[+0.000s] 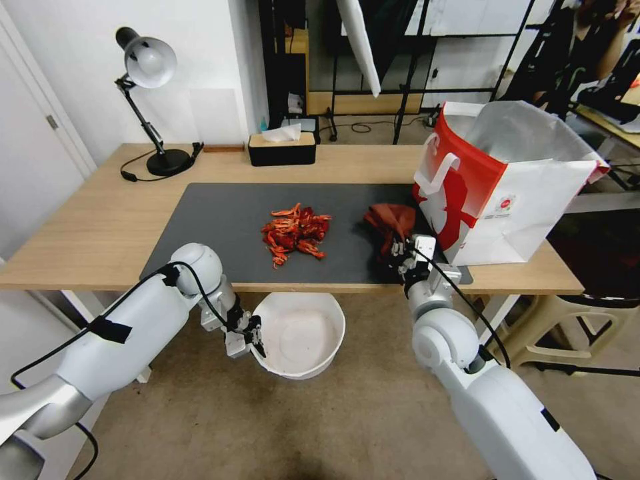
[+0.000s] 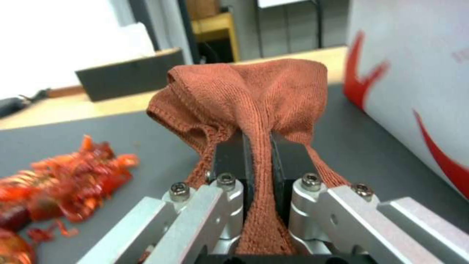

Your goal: Sweep shrimp from table into container with towel, then put container into takeout bag.

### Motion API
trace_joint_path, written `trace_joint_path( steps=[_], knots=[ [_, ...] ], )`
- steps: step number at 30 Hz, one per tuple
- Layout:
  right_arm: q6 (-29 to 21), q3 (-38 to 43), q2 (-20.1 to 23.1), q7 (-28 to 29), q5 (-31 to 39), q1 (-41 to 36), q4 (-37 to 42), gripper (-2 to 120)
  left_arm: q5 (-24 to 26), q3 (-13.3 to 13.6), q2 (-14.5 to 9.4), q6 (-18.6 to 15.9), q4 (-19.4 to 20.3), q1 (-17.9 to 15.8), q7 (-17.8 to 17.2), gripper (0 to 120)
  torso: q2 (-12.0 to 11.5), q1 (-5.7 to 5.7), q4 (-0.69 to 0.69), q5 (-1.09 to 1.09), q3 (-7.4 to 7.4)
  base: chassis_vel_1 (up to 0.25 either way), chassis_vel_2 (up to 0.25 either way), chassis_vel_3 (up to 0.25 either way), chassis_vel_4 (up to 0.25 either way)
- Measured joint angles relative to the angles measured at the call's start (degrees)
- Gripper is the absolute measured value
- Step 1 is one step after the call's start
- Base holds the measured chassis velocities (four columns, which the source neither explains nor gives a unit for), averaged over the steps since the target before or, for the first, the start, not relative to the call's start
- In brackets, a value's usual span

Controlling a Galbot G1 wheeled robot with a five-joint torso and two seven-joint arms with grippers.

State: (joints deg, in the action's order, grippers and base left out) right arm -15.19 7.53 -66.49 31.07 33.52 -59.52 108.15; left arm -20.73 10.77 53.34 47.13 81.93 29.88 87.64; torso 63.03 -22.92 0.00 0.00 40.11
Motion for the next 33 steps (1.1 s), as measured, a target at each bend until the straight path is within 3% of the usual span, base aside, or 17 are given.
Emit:
trace_joint_path(
  steps=[16, 24, 27, 33],
  knots=[
    [5.71, -3.18, 4.45, -5.85, 5.53, 6.08, -0.86, 5, 0.33, -0.84, -1.27, 0.0, 0.76, 1.26, 0.0, 0, 0.0, 0.0, 0.0, 0.01, 0.0, 0.0, 0.0, 0.0, 0.0],
    [7.67, -15.06, 12.65, -6.3, 15.84, 24.17, -7.07, 5, 0.2, -1.24, -1.85, 0.0, 0.93, 1.5, 0.0, 0, 0.0, 0.0, 0.0, 0.0, 0.0, 0.0, 0.0, 0.0, 0.0],
    [7.61, -16.98, 13.17, -7.95, 18.86, 27.2, -9.02, 5, -0.01, -1.32, -2.08, 0.0, 0.86, 1.26, 0.0, 0, 0.0, 0.0, 0.0, 0.01, 0.01, 0.0, 0.0, 0.0, 0.0],
    [6.41, -22.15, 10.99, -18.78, 25.39, 36.7, -17.87, 5, 0.19, -1.56, -2.93, 0.0, 0.55, 1.3, 0.02, 0, 0.0, 0.0, 0.01, 0.0, 0.01, 0.0, 0.0, 0.0, 0.0]
  ],
)
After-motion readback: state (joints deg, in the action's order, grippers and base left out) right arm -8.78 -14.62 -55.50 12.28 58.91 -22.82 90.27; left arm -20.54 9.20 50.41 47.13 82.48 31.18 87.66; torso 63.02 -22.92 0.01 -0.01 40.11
